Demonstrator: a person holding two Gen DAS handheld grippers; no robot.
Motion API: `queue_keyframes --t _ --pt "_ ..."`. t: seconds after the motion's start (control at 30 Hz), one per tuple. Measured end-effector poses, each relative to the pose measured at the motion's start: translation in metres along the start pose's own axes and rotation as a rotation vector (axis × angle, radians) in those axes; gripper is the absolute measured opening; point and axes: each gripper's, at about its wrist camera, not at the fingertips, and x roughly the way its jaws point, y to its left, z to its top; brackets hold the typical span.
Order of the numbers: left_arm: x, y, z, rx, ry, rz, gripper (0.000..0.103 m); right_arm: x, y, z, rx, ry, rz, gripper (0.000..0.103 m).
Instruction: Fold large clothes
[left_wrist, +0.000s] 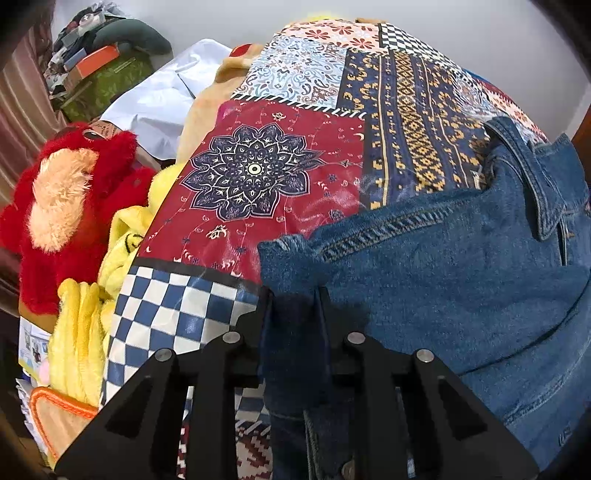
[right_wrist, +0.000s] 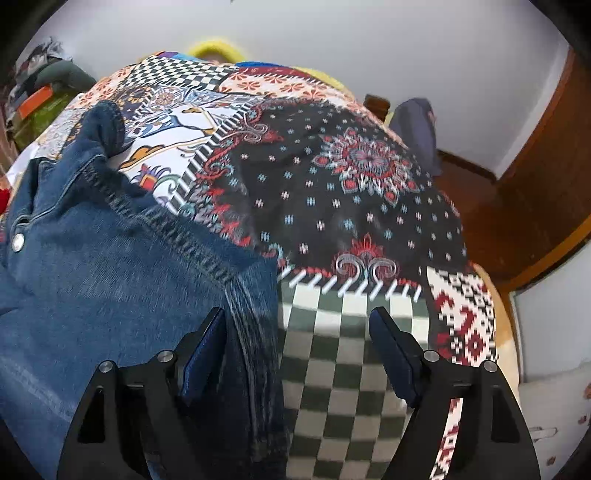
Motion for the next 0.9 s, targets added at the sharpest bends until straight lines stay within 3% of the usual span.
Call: queue_keyframes --t 0.2,0.33,0.4,0.47,0.63,0.7,0.77,0.9 --pt "-0.032 -0.003 -0.006 0.015 -0.017 -0.039 0.021 -0.052 -0.006 -0.011 -0.005 -0.037 0.032 0.077" --pt "-0.076 -0.011 -0.016 0.048 -0.07 -0.07 0.029 -0.105 -0.003 -0.018 -0.002 -0.106 0.075 0.077" --pt "-0.101 -0.017 -0.023 0.071 -0.104 -0.081 0.036 -0.132 -0.002 -0.023 0.002 -0.135 0.097 0.077" --pt "-0.125 -0.023 -0.03 0.094 -0.144 -0.089 0.051 -0.158 0.0 -0.029 0.006 -0.168 0.11 0.077" --pt "-0.194 -0.034 -0.061 0.149 -0.253 -0.128 0.067 -0.224 0.014 -0.053 -0.007 -0.241 0.142 0.083" --pt "-0.213 -0.035 -0.072 0.151 -0.279 -0.142 0.079 -0.246 0.019 -0.068 -0.009 -0.262 0.159 0.086" --pt "-0.232 -0.034 -0.09 0.137 -0.304 -0.168 0.097 -0.265 0.022 -0.087 0.005 -0.276 0.178 0.095" --pt "-0.255 -0.03 -0.126 0.116 -0.324 -0.208 0.101 -0.283 0.025 -0.125 0.041 -0.274 0.22 0.098"
